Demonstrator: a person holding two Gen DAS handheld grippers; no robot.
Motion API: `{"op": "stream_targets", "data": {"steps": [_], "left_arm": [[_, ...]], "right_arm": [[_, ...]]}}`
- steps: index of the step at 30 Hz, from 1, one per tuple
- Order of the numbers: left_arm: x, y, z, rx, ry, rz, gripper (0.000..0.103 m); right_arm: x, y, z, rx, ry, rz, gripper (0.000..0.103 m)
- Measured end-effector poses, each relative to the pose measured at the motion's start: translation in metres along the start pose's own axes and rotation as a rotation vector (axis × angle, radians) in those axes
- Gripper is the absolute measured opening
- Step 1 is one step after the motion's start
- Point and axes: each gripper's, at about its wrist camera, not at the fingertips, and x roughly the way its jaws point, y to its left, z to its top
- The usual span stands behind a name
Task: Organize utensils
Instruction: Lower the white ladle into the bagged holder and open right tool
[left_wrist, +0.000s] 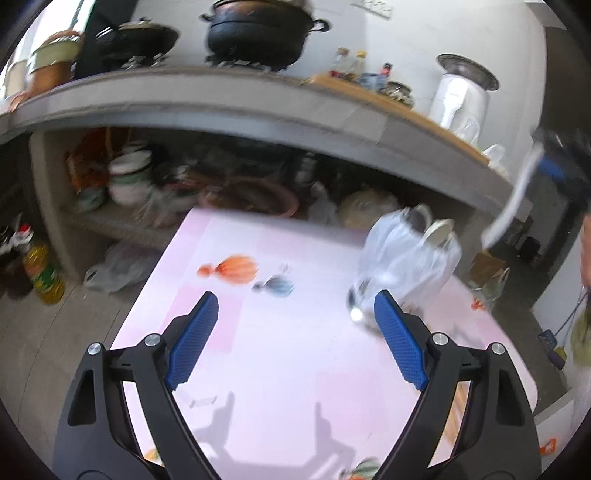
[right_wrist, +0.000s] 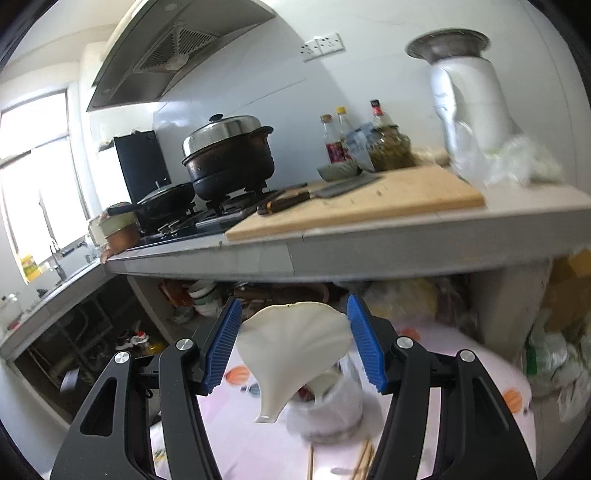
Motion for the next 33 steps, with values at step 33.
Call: {"op": "stream_targets", "data": {"steps": [33], "left_arm": [[-0.051, 0.100, -0.069, -0.189, 0.016, 0.174, 0.082]], "right_arm": [[0.161, 0.077, -0.054, -0.492, 0.242, -0.155, 0.058]]}}
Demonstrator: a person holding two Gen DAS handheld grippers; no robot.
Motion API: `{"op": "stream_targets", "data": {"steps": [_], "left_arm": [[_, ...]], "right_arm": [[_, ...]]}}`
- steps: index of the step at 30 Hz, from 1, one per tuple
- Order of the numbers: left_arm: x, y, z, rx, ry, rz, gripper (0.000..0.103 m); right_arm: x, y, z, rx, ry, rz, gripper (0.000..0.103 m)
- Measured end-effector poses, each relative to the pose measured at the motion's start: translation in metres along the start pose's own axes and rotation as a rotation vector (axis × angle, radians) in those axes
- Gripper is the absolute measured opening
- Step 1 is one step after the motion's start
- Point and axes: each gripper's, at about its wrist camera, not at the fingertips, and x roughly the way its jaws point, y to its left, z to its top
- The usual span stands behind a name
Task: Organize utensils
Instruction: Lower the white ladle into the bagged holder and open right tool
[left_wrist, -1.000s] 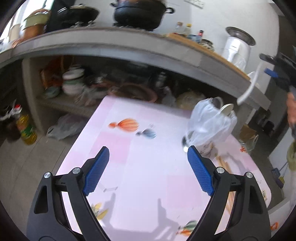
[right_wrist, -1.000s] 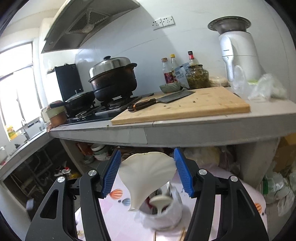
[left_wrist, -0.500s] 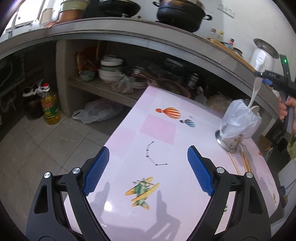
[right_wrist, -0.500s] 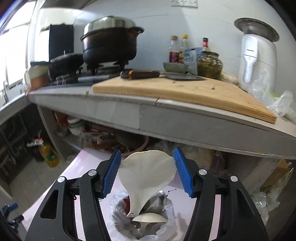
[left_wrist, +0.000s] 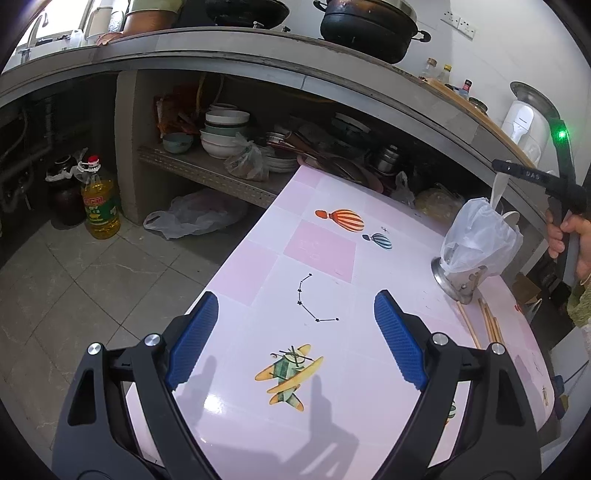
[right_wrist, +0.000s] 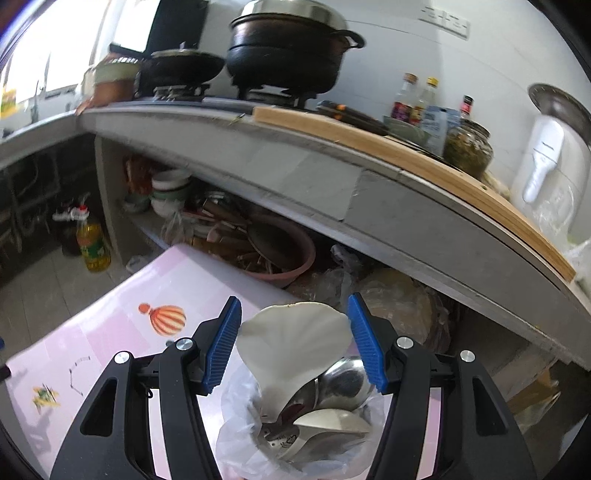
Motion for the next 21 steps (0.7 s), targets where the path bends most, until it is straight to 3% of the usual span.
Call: {"op": "stream_targets", "data": {"steps": [12, 21], "left_arm": [[0.000, -0.001, -0.002, 0.000, 0.001, -0.010, 0.082], [0.001, -0.003, -0.004, 0.002, 0.004, -0.016, 0.082]], "right_arm": [[0.008, 0.017, -0.012, -0.126, 0.021, -0.008, 0.059], [0.004, 0.010, -0.009, -0.094, 0.036, 0.037, 0.059]]}}
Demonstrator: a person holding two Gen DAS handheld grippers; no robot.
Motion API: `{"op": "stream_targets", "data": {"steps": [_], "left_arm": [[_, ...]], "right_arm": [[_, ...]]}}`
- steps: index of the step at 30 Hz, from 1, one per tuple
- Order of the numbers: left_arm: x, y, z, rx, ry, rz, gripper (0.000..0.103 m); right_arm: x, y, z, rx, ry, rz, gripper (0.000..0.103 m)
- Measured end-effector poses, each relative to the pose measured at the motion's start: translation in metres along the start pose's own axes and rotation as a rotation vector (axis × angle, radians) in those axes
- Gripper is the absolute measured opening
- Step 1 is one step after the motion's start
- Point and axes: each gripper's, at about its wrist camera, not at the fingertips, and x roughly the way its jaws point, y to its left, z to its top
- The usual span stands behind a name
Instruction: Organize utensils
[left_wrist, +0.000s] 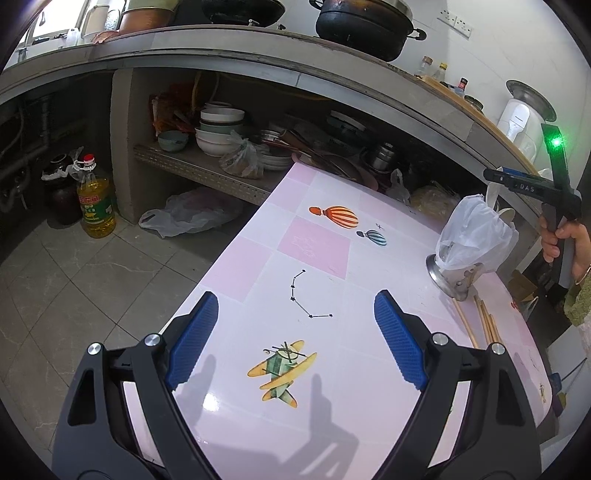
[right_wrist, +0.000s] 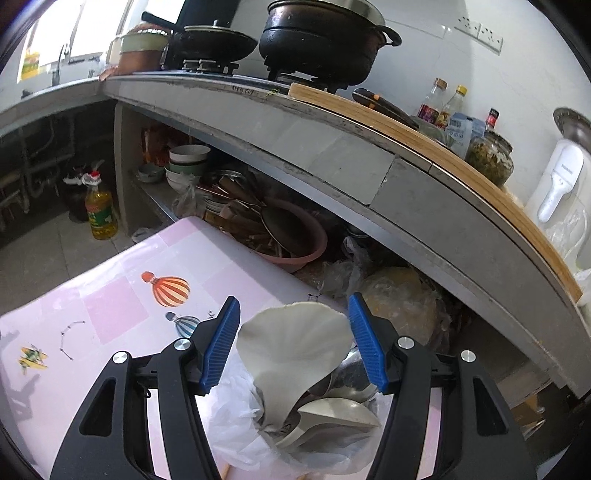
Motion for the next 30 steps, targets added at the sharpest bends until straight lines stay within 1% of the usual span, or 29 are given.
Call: {"op": "stream_targets", "data": {"steps": [6, 12, 17, 21, 26, 30], "left_arm": [[0.000, -0.001, 0.000, -0.001, 0.000, -0.005, 0.083], [-0.002, -0.006, 0.000, 0.006, -0.001, -0.013, 0.083], [-0.005, -0.008, -0.001, 0.013, -0.003, -0.021, 0.083], [-0.006, -0.011, -0.001, 0.022, 0.000, -0.029, 0.083], [-0.005, -0.019, -0.002, 0.037, 0.014, -0.048, 0.083], [-0.002, -0.032, -0.006, 0.065, 0.031, -0.073, 0.083]], "right_arm": [[-0.018, -0.015, 0.005, 0.091, -0.040, 0.054, 0.060], [-0.042, -0.031, 0.008, 0.179, -0.094, 0.090, 0.060], [-0.068, -0.052, 0.000, 0.305, -0.132, 0.142, 0.060], [-0.095, -0.067, -0.022, 0.409, -0.148, 0.168, 0.064], [-0.126, -0.078, -0.060, 0.479, -0.144, 0.149, 0.065], [-0.146, -0.080, -0.099, 0.534, -0.108, 0.121, 0.071]]}}
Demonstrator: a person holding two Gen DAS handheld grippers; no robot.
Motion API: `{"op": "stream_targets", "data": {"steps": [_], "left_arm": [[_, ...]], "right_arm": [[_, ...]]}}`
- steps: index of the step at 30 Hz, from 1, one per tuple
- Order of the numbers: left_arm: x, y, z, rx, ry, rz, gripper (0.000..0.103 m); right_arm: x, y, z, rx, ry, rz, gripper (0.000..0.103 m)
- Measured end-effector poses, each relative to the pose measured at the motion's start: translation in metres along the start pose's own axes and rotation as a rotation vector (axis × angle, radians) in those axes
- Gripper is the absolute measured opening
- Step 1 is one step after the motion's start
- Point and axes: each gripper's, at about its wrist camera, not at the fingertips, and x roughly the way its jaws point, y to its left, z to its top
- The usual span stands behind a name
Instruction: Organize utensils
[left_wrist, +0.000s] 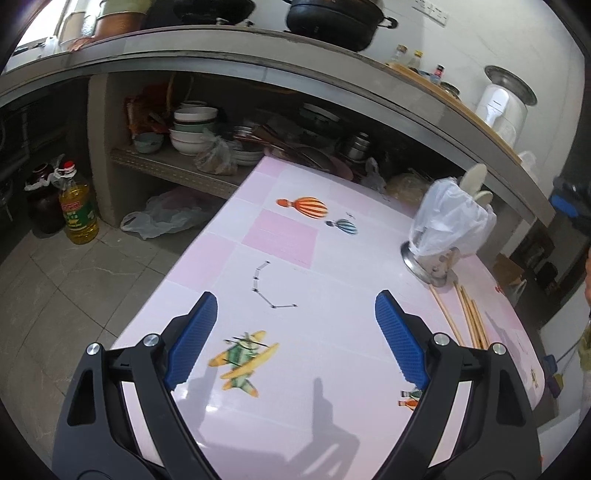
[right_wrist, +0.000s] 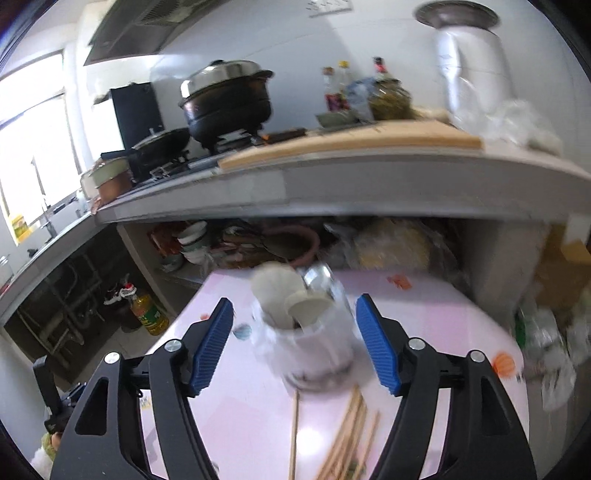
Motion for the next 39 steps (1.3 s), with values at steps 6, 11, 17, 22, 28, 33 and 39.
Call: {"op": "stream_targets", "data": {"steps": [6, 11, 17, 22, 28, 33, 39], "left_arm": [[0.006, -0.025, -0.006, 0.058, 0.038, -0.044, 0.084], [0.014, -0.046, -0.012, 0.102, 0.073, -0.075, 0.084], [0.030, -0.077, -0.021, 0.148, 0.133, -0.109, 0.084], [0.050, -0.106, -0.026, 0.164, 0.182, -0.149, 0.084], [0.088, -0.162, -0.027, 0.230, 0.254, -0.212, 0.084], [0.130, -0.214, -0.033, 0.306, 0.305, -0.217, 0.070], [0.167, -0.255, -0.047, 0.430, 0.358, -0.132, 0.041]], "right_arm": [[-0.019, -0.019, -0.065, 0.030, 0.070, -0.105, 0.088], [-0.024, -0.036, -0.120, 0.084, 0.128, -0.196, 0.093], [-0.020, -0.051, -0.166, 0.157, 0.192, -0.243, 0.094], [-0.013, -0.054, -0.192, 0.188, 0.216, -0.254, 0.094], [-0.006, -0.057, -0.205, 0.167, 0.236, -0.258, 0.094], [-0.009, -0.074, -0.212, 0.230, 0.243, -0.235, 0.094], [-0.010, -0.088, -0.216, 0.276, 0.244, -0.216, 0.094]]}}
